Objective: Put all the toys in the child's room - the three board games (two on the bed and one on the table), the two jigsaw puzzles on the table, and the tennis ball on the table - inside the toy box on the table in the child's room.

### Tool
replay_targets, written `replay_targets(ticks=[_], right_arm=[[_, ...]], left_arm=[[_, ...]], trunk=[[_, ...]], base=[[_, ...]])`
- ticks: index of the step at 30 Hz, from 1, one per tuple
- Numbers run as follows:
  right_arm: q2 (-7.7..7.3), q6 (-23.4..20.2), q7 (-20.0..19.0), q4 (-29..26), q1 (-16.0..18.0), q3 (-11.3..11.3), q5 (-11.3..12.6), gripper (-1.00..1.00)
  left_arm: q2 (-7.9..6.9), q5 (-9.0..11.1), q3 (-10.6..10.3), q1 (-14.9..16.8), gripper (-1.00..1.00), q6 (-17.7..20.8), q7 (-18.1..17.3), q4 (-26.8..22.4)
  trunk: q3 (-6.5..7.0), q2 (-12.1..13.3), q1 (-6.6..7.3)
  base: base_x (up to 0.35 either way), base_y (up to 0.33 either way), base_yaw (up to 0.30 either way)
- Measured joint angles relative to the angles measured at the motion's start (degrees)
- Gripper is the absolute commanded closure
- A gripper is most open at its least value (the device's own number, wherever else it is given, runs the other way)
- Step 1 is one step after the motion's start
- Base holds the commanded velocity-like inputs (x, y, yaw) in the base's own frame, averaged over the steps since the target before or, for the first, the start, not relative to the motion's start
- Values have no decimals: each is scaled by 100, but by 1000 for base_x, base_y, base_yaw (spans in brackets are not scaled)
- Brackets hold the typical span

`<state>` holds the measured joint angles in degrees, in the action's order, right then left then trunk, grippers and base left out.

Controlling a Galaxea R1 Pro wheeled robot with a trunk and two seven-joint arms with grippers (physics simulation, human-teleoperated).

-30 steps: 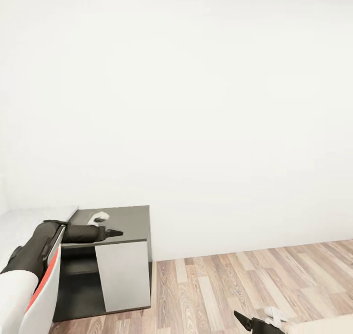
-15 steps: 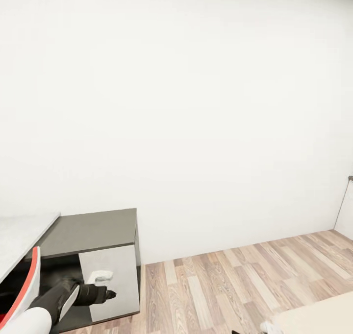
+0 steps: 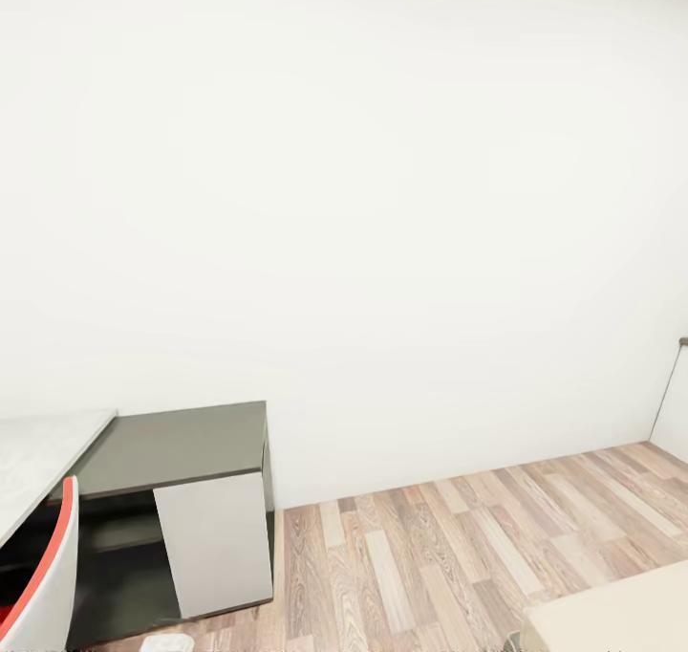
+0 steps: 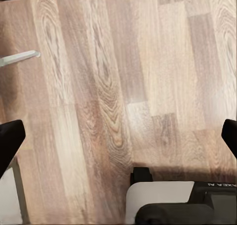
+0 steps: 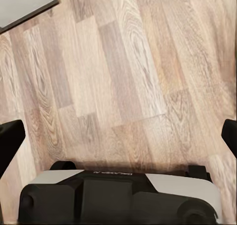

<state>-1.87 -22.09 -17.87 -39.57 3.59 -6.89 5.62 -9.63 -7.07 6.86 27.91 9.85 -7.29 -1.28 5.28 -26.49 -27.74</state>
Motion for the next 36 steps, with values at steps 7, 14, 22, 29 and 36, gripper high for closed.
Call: replay_targets(ticks=[7, 14, 22, 29, 36], right_arm=[[1, 135, 209, 441, 1, 280, -7, -100], [2, 328, 524, 949, 1, 559, -12, -100], [5, 613, 844, 1548, 2, 756, -13, -100], [6, 877, 1115, 1989, 2, 853, -12, -100], [6, 1376, 1361, 2215, -3, 873, -11, -100]], left_arm=[[17, 57, 9, -527, -100, -459, 207, 56], [122, 67, 10, -939, -100, -768, 317, 75], [349, 64, 11, -1269, -100, -835, 565, 82], [430, 70, 18, -1459, -100, -998, 821, 79], [480, 73, 18, -1567, -100, -1077, 903, 86]], trunk=[[-65, 0, 0], [-131, 0, 0], [-206, 0, 0], [-183, 199, 109], [-163, 361, 198]], base=[[0, 0, 0], [0, 0, 0], [0, 0, 0], [0, 0, 0], [0, 0, 0]])
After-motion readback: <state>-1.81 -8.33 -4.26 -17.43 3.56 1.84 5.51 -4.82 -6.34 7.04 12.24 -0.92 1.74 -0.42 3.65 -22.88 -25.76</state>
